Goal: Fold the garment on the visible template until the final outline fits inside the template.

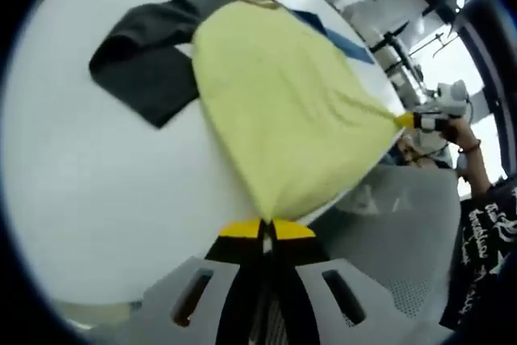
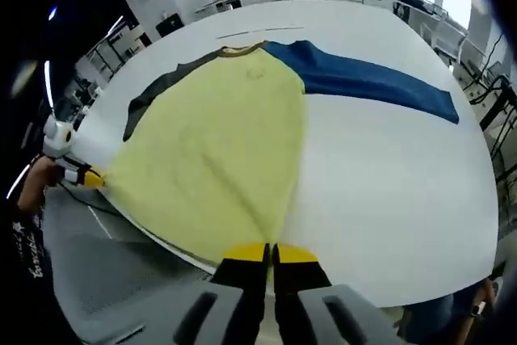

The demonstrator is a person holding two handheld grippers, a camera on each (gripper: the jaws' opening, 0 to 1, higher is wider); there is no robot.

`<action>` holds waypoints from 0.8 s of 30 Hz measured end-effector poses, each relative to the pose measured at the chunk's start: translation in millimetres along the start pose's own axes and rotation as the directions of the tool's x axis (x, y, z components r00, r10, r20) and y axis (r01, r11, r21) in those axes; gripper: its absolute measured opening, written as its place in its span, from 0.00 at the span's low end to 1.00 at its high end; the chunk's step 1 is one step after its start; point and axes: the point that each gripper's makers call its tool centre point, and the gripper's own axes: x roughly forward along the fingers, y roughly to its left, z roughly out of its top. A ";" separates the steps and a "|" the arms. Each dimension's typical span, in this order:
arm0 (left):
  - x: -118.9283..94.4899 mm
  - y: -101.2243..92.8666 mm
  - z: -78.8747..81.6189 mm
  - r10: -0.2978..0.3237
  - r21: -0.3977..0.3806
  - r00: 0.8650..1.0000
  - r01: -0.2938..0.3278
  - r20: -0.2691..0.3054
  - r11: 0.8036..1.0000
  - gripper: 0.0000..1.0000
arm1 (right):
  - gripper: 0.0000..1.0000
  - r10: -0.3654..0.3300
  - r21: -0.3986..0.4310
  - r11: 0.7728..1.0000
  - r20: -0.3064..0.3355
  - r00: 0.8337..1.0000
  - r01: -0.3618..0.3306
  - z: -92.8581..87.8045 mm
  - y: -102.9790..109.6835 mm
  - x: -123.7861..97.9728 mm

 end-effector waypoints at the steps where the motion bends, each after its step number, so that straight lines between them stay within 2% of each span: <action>1: 2.9 1.8 -2.3 0.008 -0.004 1.000 -0.008 -0.010 1.000 0.00 | 0.00 -0.005 0.000 1.000 -0.010 1.000 0.005 -3.9 -1.0 5.1; 8: 10.6 8.8 -7.0 0.043 -0.008 0.999 -0.043 -0.033 0.999 0.01 | 0.00 -0.019 0.016 1.000 -0.038 0.999 0.020 -16.0 -5.9 21.4; 20: 12.8 9.4 -9.0 0.075 0.024 0.997 -0.074 -0.035 0.997 0.01 | 0.00 -0.042 -0.030 0.999 -0.045 0.998 0.041 -16.4 -6.3 23.7; 23: 12.4 8.0 -7.6 0.080 0.054 0.997 -0.078 -0.022 0.995 0.03 | 0.01 -0.049 -0.037 0.998 -0.034 0.998 0.048 -15.1 -6.4 22.7; 24: 12.3 5.1 -5.7 0.066 0.086 0.998 -0.065 -0.012 0.994 0.06 | 0.04 -0.046 -0.034 0.998 -0.030 0.998 0.045 -14.7 -5.9 22.1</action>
